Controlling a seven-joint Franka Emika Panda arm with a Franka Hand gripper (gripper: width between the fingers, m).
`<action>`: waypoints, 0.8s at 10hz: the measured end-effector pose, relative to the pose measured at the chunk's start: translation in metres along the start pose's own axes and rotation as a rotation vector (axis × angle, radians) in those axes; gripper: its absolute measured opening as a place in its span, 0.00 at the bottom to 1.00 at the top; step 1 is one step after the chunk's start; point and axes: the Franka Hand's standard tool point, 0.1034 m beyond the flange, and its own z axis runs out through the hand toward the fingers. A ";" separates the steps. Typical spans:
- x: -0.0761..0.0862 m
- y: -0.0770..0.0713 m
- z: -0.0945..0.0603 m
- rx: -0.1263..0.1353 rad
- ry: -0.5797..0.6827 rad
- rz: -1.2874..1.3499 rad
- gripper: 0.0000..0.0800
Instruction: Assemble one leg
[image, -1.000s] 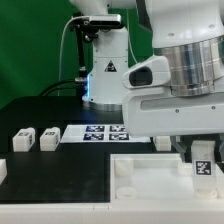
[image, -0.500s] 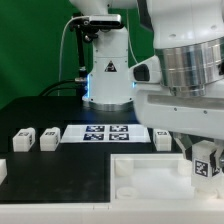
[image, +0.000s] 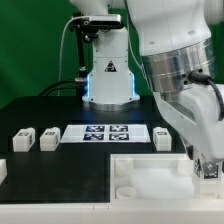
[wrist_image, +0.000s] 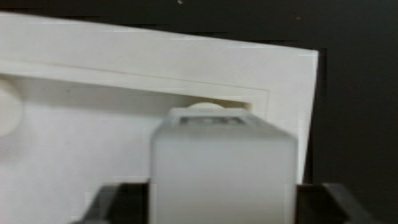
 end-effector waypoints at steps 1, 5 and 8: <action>-0.002 0.000 0.001 -0.001 -0.001 -0.007 0.67; -0.009 0.000 0.002 -0.025 0.030 -0.573 0.80; -0.006 0.000 0.001 -0.060 0.053 -1.022 0.81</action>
Offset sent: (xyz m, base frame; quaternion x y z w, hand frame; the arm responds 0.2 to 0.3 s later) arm 0.0000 0.0000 0.0000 0.0000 0.0000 -0.2667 0.9638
